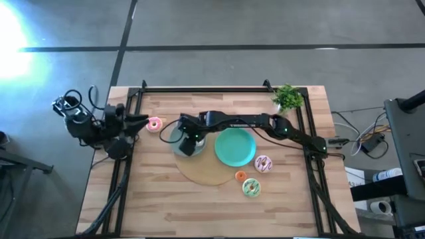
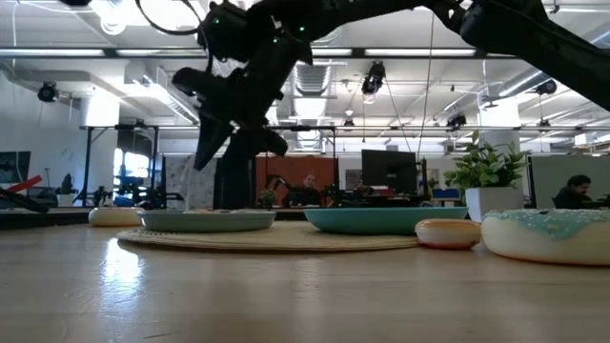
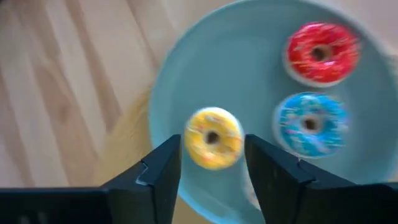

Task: Pick & Place donuts
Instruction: Put the big pink donut on the light green plate

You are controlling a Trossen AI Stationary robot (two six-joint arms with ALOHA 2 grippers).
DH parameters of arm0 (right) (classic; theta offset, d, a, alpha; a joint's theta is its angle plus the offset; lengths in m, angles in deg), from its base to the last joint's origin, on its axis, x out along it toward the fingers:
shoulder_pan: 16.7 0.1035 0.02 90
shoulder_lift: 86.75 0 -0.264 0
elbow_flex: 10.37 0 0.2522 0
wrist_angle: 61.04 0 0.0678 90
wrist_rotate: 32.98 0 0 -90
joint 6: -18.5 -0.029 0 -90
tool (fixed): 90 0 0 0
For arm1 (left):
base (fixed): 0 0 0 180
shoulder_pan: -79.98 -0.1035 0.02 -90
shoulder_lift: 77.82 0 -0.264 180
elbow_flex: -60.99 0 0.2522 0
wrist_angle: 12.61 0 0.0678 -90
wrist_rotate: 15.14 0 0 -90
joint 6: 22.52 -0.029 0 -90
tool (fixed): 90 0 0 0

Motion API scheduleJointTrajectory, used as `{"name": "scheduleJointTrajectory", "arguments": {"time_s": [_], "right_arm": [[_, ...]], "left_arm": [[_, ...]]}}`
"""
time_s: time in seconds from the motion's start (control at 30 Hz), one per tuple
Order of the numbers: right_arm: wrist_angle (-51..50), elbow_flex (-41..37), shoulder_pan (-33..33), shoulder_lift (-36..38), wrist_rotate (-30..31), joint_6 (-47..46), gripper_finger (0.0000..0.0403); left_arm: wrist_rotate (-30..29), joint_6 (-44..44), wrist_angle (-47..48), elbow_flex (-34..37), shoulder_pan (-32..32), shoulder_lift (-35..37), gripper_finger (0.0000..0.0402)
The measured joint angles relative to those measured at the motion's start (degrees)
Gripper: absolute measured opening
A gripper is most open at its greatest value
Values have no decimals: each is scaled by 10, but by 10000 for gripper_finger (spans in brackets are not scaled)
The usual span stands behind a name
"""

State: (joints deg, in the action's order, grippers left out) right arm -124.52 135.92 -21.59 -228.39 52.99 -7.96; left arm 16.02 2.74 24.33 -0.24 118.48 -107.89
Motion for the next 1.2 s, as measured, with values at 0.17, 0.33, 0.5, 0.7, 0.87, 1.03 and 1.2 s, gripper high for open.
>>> {"name": "scheduleJointTrajectory", "arguments": {"time_s": [0.17,0.33,0.5,0.7,0.87,1.03,1.2], "right_arm": [[-80,13,0,31,57,85,178],[-135,11,-5,69,80,150,180],[-170,7,-21,101,117,170,180],[-178,-13,-33,152,160,173,180],[-191,-40,-34,206,205,167,180],[-185,-86,-34,250,219,136,180],[-178,-153,-32,296,235,104,180]], "left_arm": [[-47,208,171,-1,-5,-8,87],[-8,331,264,0,-38,-39,87],[104,323,200,34,-113,-87,87],[201,288,67,95,-215,-150,87],[314,297,92,108,-365,-173,87],[440,216,123,109,-522,-204,87],[494,162,190,103,-634,-247,87]]}}
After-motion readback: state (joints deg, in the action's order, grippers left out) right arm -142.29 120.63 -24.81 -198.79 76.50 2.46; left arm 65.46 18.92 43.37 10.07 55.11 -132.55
